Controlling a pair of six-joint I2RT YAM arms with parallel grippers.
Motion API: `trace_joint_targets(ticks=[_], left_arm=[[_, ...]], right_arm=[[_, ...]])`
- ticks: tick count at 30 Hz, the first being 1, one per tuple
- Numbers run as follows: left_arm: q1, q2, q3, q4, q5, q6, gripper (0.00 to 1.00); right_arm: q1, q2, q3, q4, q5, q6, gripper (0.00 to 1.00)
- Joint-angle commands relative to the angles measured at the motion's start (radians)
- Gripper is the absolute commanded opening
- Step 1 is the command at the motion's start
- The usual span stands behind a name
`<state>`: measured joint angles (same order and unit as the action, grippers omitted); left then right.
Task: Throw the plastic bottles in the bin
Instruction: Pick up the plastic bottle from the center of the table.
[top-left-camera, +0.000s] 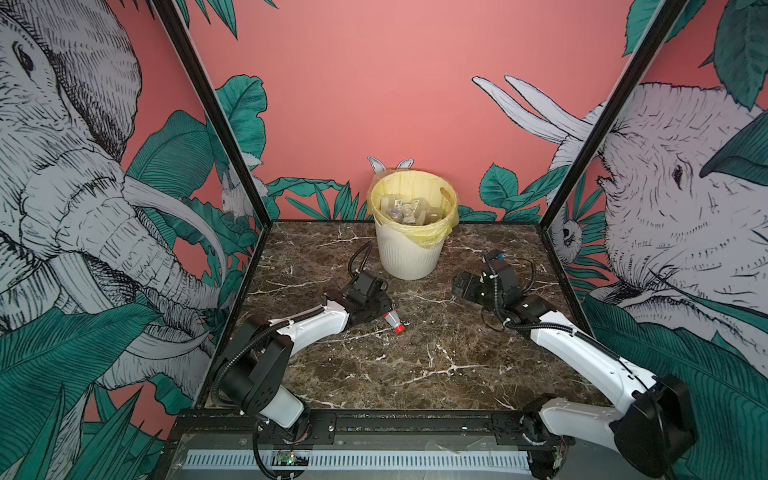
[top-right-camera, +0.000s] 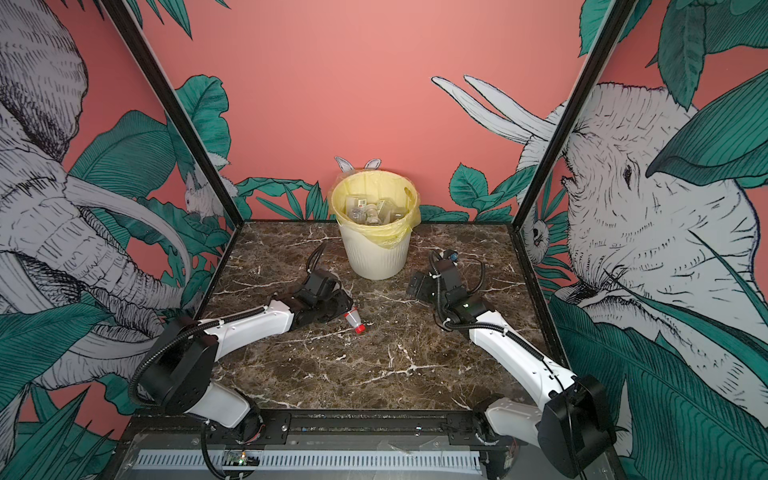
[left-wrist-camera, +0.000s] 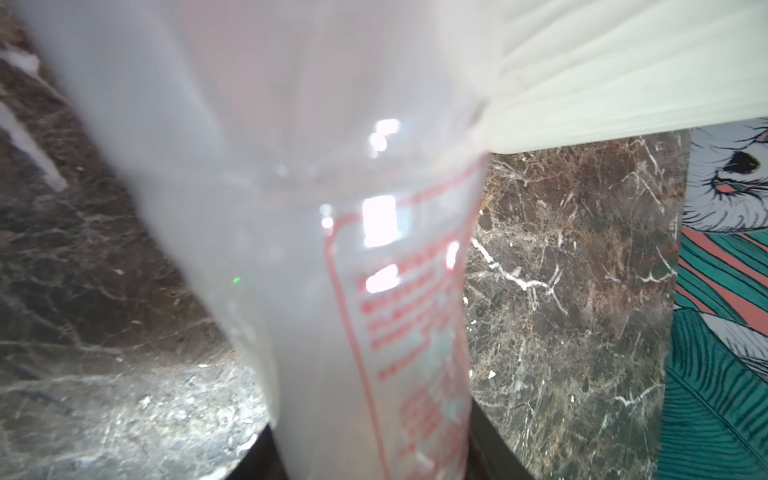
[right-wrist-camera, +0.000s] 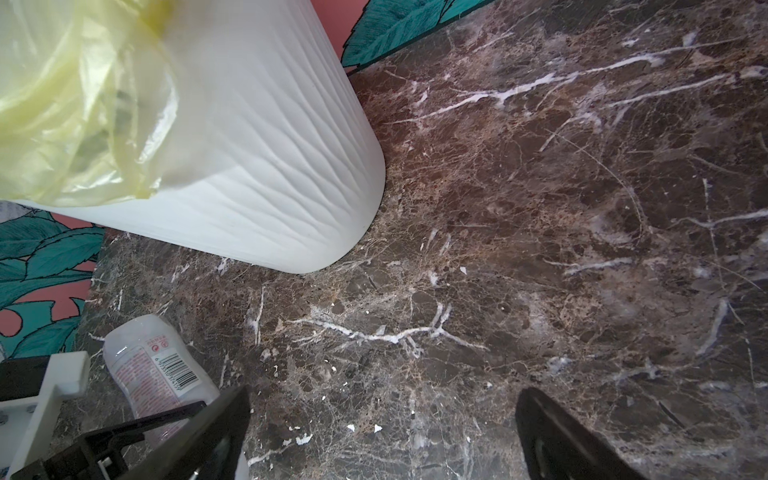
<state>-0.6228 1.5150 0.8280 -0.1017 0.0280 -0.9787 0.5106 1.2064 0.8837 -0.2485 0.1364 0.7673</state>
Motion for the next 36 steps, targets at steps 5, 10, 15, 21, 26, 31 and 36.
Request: trace_joint_targets(ticks=[5, 10, 15, 21, 26, 31, 36], left_arm=[[0.073, -0.100, -0.055, 0.034, 0.081, 0.057, 0.48], [0.122, -0.153, -0.060, 0.030, 0.124, 0.092, 0.47], [0.163, -0.174, -0.052, 0.033, 0.177, 0.115, 0.47], [0.198, -0.210, -0.013, 0.012, 0.211, 0.160, 0.47], [0.224, -0.227, 0.039, 0.003, 0.242, 0.201, 0.47], [0.270, -0.245, 0.068, 0.032, 0.312, 0.207, 0.47], [0.303, -0.290, 0.092, 0.021, 0.343, 0.231, 0.48]], right_arm=[[-0.007, 0.010, 0.000, 0.015, -0.003, 0.018, 0.99], [-0.015, 0.015, 0.003, 0.018, 0.001, 0.018, 0.99], [-0.021, 0.044, 0.011, 0.022, -0.011, 0.013, 0.99], [-0.030, 0.071, 0.011, 0.040, -0.050, 0.026, 0.99], [-0.038, 0.068, 0.005, 0.043, -0.047, 0.026, 0.99], [-0.043, 0.067, 0.003, 0.042, -0.058, 0.020, 0.99], [-0.049, 0.056, -0.010, 0.043, -0.058, 0.027, 0.99]])
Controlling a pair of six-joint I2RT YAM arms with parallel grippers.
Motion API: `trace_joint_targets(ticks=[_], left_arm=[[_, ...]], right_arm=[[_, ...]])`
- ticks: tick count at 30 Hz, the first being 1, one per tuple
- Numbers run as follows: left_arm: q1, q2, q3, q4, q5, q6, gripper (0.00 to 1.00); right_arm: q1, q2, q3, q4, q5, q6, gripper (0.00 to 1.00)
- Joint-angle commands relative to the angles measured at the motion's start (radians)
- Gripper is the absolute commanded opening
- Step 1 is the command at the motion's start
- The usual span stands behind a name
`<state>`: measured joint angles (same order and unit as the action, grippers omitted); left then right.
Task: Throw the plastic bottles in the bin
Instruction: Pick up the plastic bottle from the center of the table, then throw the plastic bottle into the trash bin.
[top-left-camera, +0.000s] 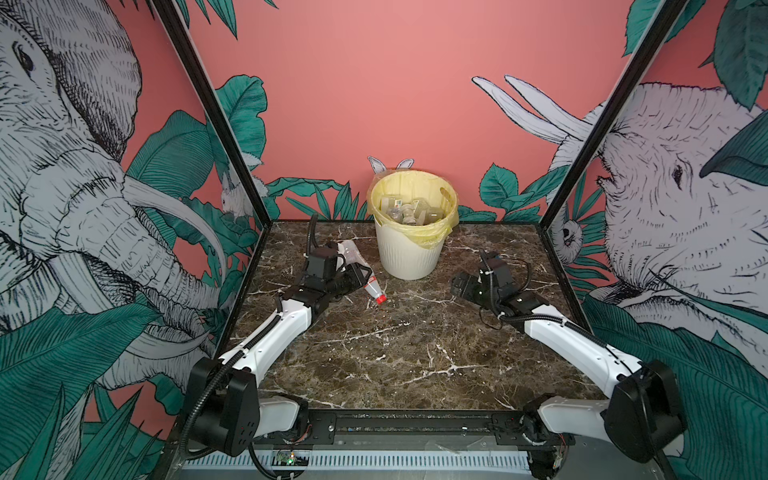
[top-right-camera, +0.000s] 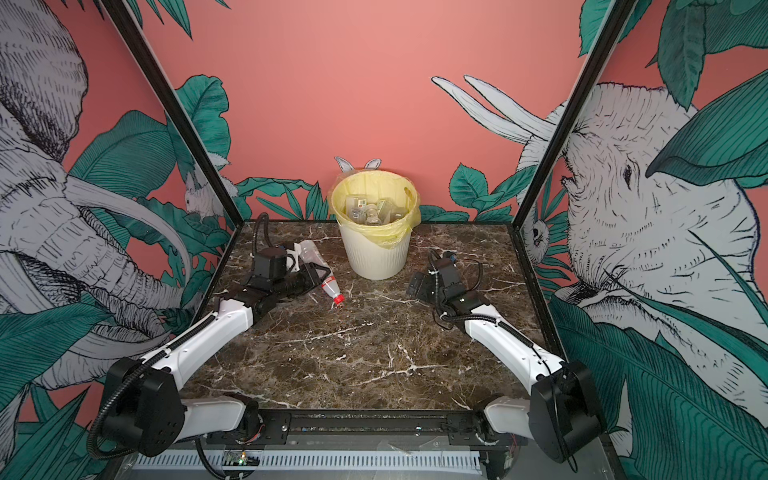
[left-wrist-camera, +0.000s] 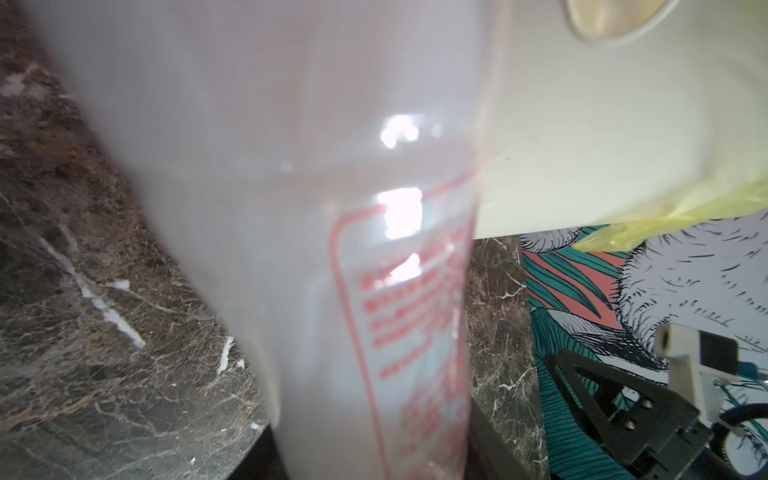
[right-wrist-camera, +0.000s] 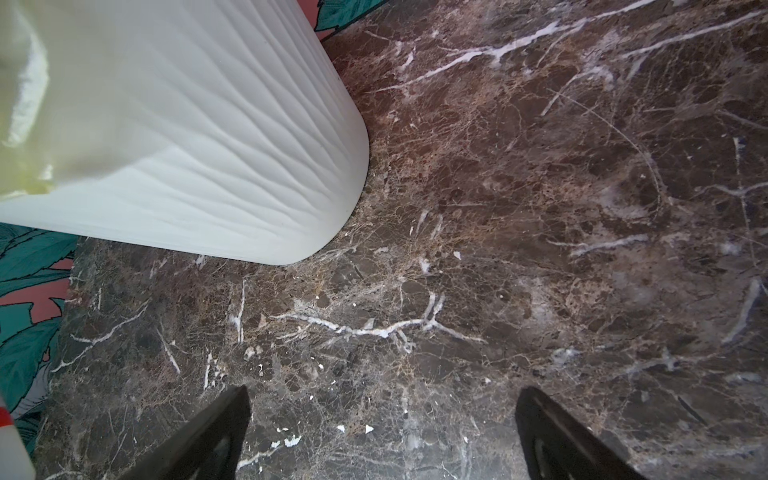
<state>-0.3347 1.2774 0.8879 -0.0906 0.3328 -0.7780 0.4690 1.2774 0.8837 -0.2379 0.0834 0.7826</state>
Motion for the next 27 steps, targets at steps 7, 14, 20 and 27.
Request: trace_joint_targets(ticks=[7, 14, 20, 27], left_arm=[[0.056, -0.117, -0.017, 0.028, 0.077, 0.030, 0.48], [0.070, -0.163, -0.025, 0.036, 0.084, 0.008, 0.50], [0.070, -0.064, 0.213, -0.081, 0.129, 0.016, 0.52], [0.024, 0.249, 0.663, -0.126, 0.181, -0.133, 0.55]], right_arm=[[-0.009, -0.028, -0.025, 0.036, -0.005, 0.018, 0.99], [-0.009, -0.033, -0.023, 0.032, -0.015, 0.024, 0.99], [-0.010, -0.052, -0.039, 0.035, -0.017, 0.038, 0.99], [-0.009, -0.084, -0.045, 0.027, -0.014, 0.048, 0.99]])
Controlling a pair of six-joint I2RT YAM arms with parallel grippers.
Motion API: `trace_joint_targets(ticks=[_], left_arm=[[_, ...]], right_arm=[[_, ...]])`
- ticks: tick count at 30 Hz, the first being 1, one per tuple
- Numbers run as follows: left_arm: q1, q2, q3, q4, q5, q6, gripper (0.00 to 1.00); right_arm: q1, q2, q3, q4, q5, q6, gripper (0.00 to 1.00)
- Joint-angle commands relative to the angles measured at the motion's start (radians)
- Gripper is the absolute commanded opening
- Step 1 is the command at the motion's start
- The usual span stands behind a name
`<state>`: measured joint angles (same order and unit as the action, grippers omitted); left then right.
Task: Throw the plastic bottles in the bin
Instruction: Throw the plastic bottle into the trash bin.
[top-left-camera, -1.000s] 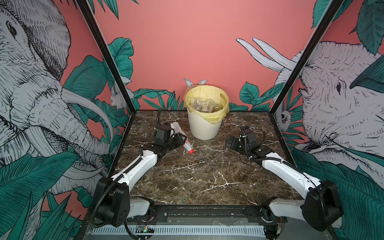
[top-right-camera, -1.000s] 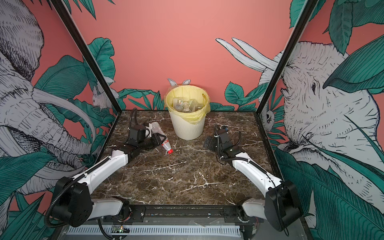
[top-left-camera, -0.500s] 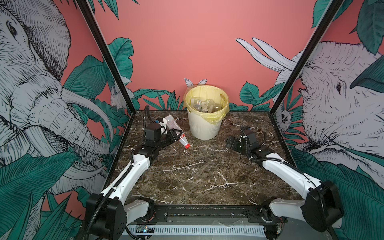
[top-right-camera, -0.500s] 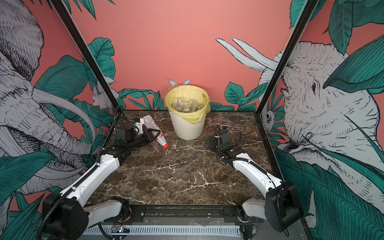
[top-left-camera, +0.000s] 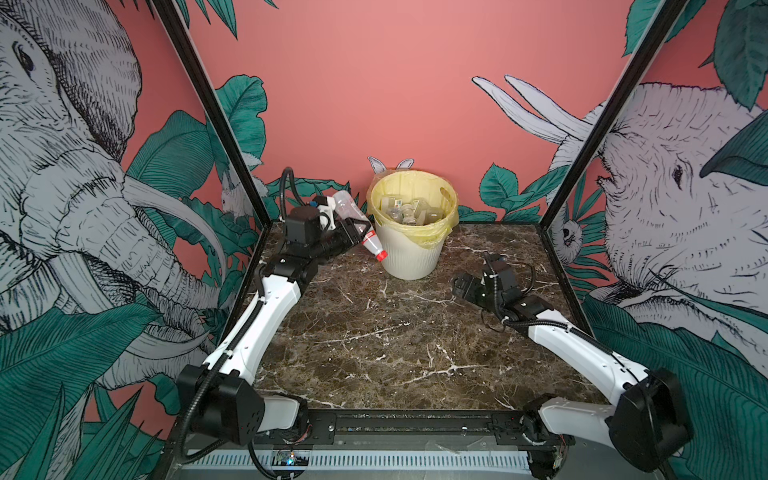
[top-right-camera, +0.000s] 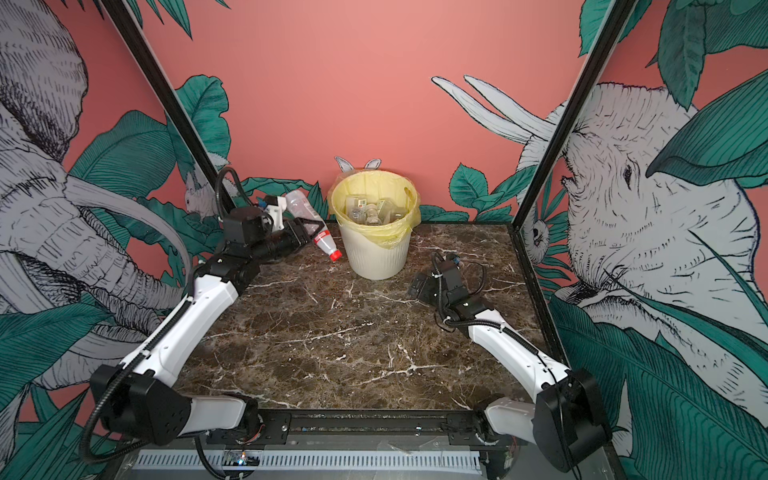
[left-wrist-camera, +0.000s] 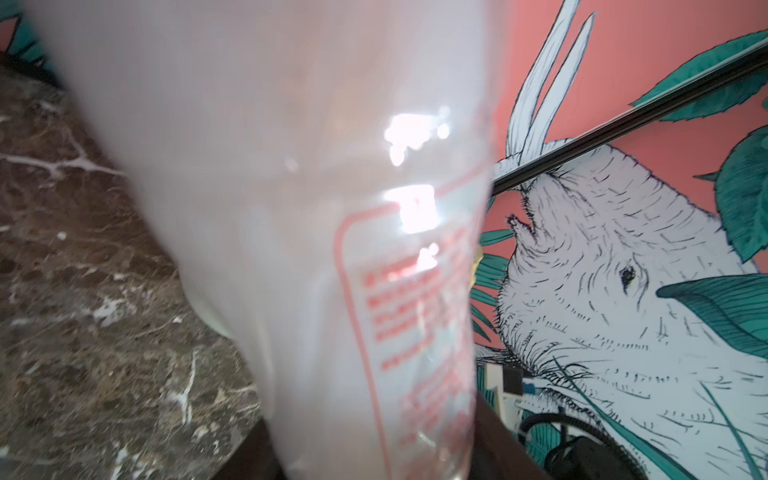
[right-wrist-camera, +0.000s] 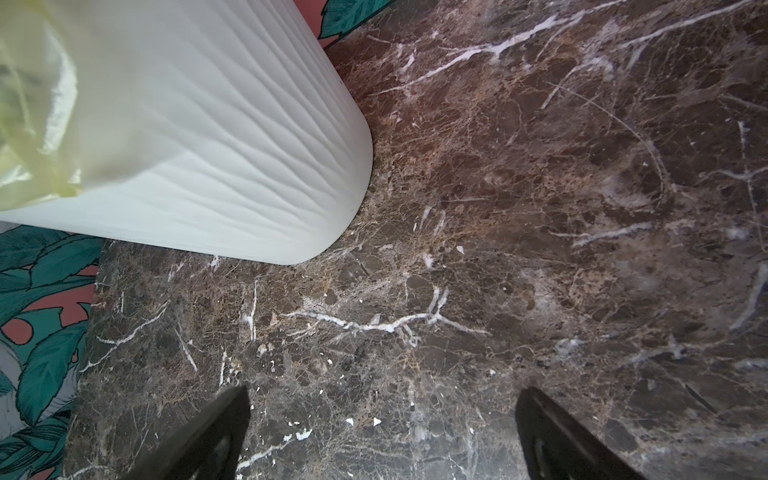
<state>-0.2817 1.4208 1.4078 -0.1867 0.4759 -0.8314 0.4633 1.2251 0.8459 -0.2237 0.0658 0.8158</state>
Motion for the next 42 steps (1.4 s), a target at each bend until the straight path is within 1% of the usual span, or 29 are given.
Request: trace_joint_targets(ticks=[1, 3, 5, 6, 7, 8, 9, 10, 11, 13, 17, 21, 26, 31, 37, 42], left_arm=[[-0.050, 0.170, 0.224, -0.046, 0.035, -0.096, 0.55], [-0.106, 0.329, 0.446, -0.116, 0.013, -0.137, 0.58], [-0.151, 0.486, 0.656, -0.125, 0.033, -0.204, 0.63], [-0.165, 0.571, 0.776, -0.148, 0.047, -0.232, 0.68], [-0.169, 0.640, 0.889, -0.196, 0.052, -0.249, 0.76], [-0.168, 0.710, 1.004, -0.262, 0.061, -0.263, 0.80], [-0.162, 0.756, 1.104, -0.327, 0.059, -0.273, 0.90], [-0.158, 0.773, 1.136, -0.361, 0.054, -0.276, 0.98], [-0.155, 0.768, 1.137, -0.364, 0.044, -0.265, 0.99], [-0.144, 0.729, 1.102, -0.380, 0.007, -0.235, 0.99], [-0.099, 0.621, 0.987, -0.346, -0.002, -0.221, 0.99], [-0.071, 0.513, 0.868, -0.269, -0.013, -0.215, 0.99], [-0.057, 0.456, 0.852, -0.258, 0.003, -0.189, 0.99], [-0.047, 0.433, 0.850, -0.250, 0.037, -0.172, 0.99], [-0.045, 0.394, 0.818, -0.296, 0.029, -0.066, 0.99], [-0.036, 0.307, 0.678, -0.327, -0.032, 0.046, 0.99]], right_arm=[[-0.004, -0.037, -0.007, 0.012, 0.007, 0.017, 0.99], [-0.003, -0.048, -0.010, 0.012, 0.014, 0.017, 0.99], [-0.003, -0.055, -0.010, 0.006, 0.022, 0.017, 0.99], [-0.003, -0.057, -0.009, 0.002, 0.025, 0.017, 0.99], [-0.003, -0.061, -0.008, -0.002, 0.028, 0.017, 0.99], [-0.003, -0.067, -0.007, -0.008, 0.031, 0.017, 0.99], [-0.004, -0.075, -0.008, -0.012, 0.035, 0.017, 0.99], [-0.004, -0.084, -0.008, -0.017, 0.039, 0.017, 0.99], [-0.004, -0.092, -0.010, -0.021, 0.045, 0.014, 0.99], [-0.004, -0.109, -0.013, -0.029, 0.061, 0.009, 0.99], [-0.004, -0.125, -0.015, -0.035, 0.068, 0.000, 0.99], [-0.006, -0.118, -0.012, -0.032, 0.068, -0.006, 0.99], [-0.005, -0.097, -0.007, -0.019, 0.055, -0.005, 0.99], [-0.006, -0.081, -0.008, -0.009, 0.049, -0.002, 0.99], [-0.006, -0.078, 0.011, -0.036, 0.057, -0.020, 0.99], [-0.008, -0.076, 0.027, -0.067, 0.072, -0.052, 1.00]])
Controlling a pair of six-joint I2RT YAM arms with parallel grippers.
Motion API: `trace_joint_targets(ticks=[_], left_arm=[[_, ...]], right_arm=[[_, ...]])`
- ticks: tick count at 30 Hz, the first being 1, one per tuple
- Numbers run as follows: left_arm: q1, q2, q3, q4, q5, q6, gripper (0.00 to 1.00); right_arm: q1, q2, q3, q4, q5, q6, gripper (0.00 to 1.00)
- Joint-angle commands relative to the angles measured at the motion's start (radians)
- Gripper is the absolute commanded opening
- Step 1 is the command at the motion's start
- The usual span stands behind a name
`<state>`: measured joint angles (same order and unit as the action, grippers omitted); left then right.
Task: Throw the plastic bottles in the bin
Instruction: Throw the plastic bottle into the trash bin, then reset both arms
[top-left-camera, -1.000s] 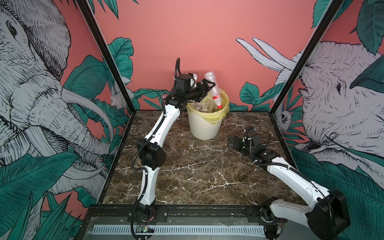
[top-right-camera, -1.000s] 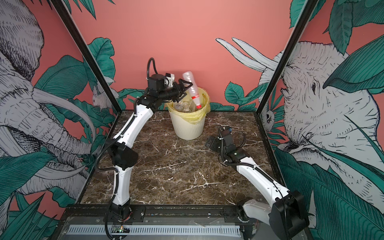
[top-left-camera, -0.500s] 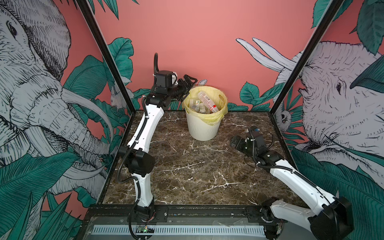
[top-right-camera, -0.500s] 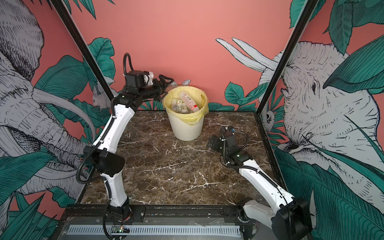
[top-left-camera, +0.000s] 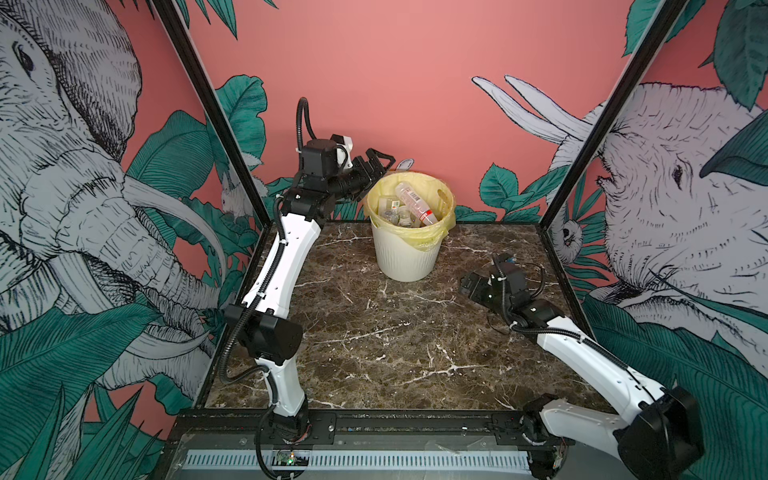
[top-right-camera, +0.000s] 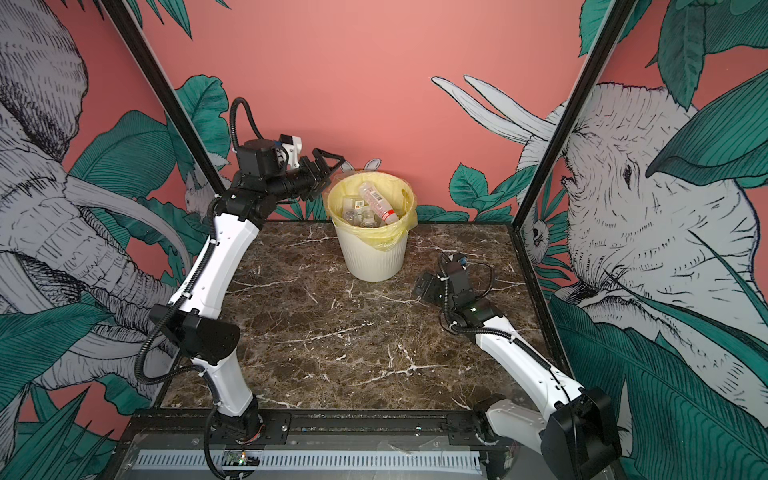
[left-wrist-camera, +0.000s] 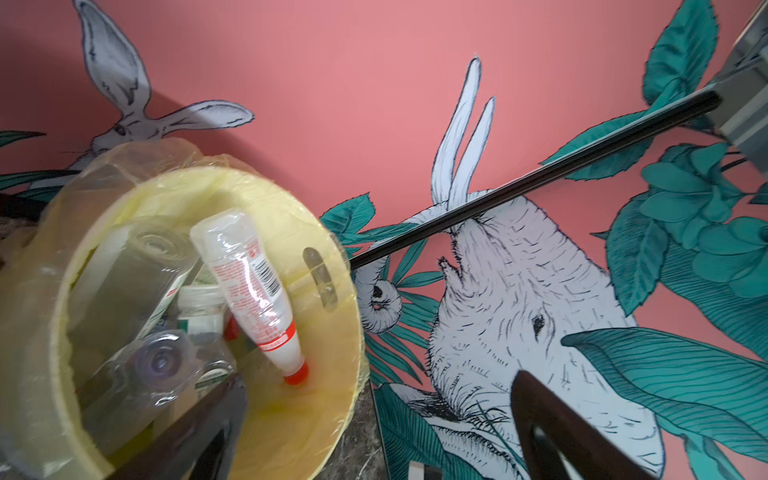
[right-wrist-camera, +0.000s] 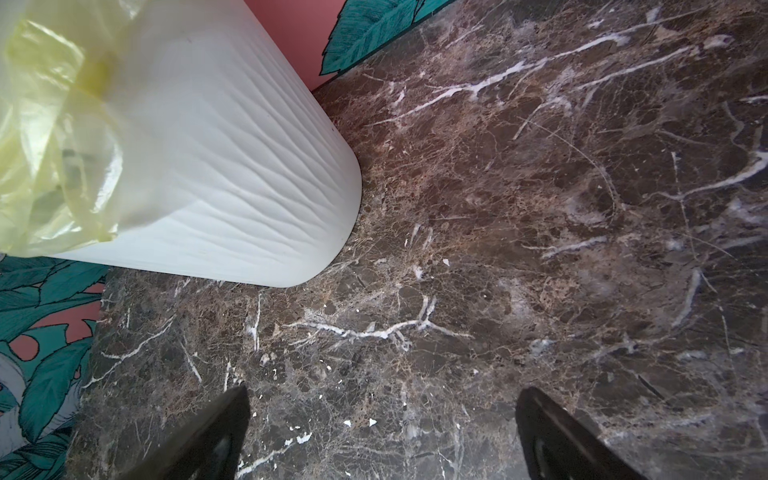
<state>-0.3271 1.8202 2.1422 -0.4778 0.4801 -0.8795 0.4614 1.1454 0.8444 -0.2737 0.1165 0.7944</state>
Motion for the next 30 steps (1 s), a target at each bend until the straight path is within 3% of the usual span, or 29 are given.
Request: trace_joint_targets(ticks=[1, 13, 17, 23, 30], left_arm=[[0.012, -0.111, -0.089, -0.033, -0.048, 0.111, 0.99], [0.080, -0.307, -0.379, -0.094, -0.224, 0.310, 0.99], [0.118, -0.355, -0.491, -0.094, -0.279, 0.369, 0.99], [0.140, -0.420, -0.667, -0.079, -0.486, 0.507, 0.99], [0.175, -0.428, -0.805, -0.041, -0.578, 0.576, 0.99]], right_arm=[[-0.007, 0.007, 0.031, -0.022, 0.026, -0.036, 0.99], [-0.018, 0.025, 0.036, -0.039, 0.108, -0.136, 0.99], [-0.019, -0.007, 0.001, -0.008, 0.176, -0.180, 0.99], [-0.020, -0.068, -0.057, 0.052, 0.290, -0.284, 0.99], [-0.022, -0.096, -0.107, 0.103, 0.416, -0.404, 0.99]])
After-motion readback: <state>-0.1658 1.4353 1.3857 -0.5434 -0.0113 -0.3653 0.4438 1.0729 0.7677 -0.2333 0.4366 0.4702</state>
